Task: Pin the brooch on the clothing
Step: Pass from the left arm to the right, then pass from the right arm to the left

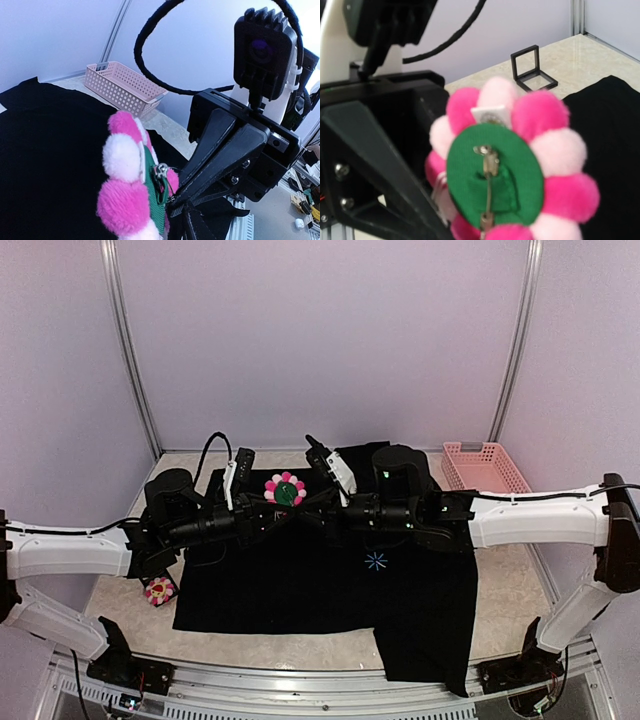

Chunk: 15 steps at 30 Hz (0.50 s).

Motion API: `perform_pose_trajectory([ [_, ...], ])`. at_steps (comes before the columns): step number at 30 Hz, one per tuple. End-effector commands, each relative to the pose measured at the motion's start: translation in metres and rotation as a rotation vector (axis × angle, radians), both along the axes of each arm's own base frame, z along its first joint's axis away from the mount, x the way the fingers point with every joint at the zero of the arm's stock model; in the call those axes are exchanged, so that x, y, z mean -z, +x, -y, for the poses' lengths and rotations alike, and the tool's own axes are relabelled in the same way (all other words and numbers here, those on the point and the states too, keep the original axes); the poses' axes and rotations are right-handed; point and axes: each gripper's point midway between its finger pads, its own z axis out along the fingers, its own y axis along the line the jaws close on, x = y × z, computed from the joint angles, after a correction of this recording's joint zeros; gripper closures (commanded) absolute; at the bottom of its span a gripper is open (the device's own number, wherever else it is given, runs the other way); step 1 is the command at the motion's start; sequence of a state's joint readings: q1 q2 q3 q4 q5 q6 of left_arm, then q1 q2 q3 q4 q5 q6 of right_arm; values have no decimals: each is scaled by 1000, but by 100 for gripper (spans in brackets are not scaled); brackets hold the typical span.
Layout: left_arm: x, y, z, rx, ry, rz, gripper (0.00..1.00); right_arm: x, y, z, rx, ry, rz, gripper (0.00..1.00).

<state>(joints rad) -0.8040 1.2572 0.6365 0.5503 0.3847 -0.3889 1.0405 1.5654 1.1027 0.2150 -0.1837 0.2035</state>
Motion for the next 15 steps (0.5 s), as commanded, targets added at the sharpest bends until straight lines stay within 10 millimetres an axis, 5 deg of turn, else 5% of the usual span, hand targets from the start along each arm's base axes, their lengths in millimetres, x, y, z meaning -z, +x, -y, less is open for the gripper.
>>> perform_pose_trajectory([
  [1,-9,-2,1,7,-21,30,74,0,-1,-2,-10,4,-7,100],
  [15,-13,-5,-3,5,-30,55,63,4,3,14,53,-25,-1,100],
])
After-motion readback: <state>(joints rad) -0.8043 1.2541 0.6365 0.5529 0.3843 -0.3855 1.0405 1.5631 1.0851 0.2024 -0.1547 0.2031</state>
